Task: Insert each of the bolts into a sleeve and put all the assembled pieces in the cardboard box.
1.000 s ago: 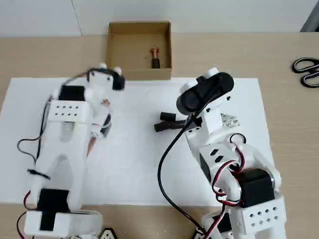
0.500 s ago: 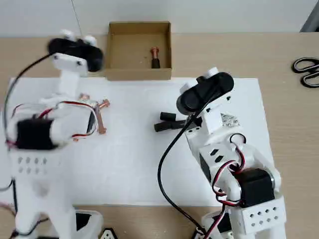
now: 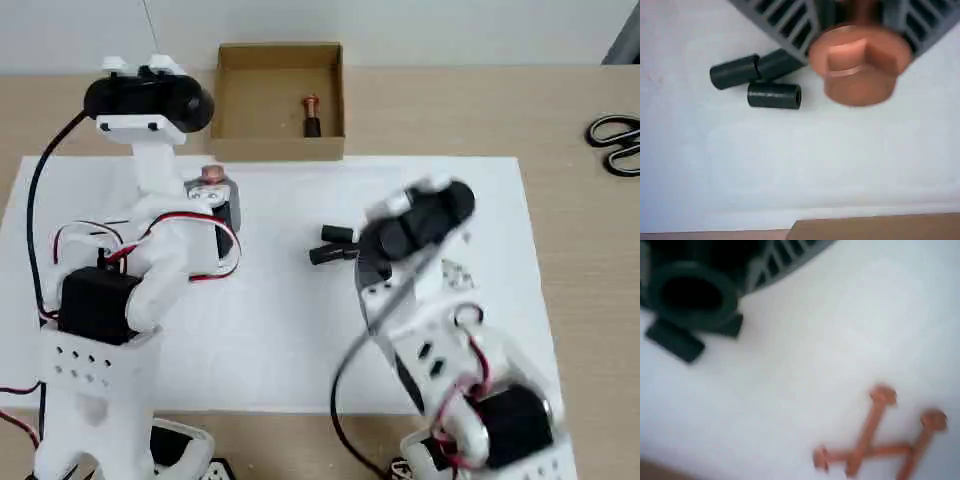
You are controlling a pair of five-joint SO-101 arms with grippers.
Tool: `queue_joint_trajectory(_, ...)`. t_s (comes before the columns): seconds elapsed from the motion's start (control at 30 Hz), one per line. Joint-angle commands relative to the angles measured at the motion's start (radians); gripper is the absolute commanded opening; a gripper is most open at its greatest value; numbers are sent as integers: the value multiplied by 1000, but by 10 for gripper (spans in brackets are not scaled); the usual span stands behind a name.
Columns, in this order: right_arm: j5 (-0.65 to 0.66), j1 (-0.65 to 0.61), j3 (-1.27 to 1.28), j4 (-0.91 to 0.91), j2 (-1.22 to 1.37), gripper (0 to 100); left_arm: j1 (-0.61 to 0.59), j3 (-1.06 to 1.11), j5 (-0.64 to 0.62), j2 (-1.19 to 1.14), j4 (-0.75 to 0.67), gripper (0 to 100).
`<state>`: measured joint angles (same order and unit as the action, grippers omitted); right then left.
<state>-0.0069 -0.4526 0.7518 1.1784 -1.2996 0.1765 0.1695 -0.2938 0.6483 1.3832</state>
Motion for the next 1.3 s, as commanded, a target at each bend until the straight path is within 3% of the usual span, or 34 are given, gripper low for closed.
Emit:
queue_joint_trajectory(0.0,-11,-12,137,-104,-160,4,28,15,-8,26,-84,6)
queue_joint_trajectory(0.17,-14,-15,373,-193,-213,4,97,44,-81,17,-175,6)
queue_joint_trajectory(0.37,-15,-19,523,-358,-213,4,132,168,-112,23,-391,6)
queue_joint_trajectory(0.57,-104,-88,551,-383,-219,3,219,254,-107,21,-548,6)
queue_joint_trajectory(0.87,-114,-108,551,-383,-223,3,284,464,-114,26,-798,6)
queue_joint_trajectory(1.1,-115,-108,554,-383,-223,3,295,479,-172,26,-830,6)
queue_joint_trajectory(1.27,-115,-107,555,-383,-223,3,298,475,-203,26,-764,6)
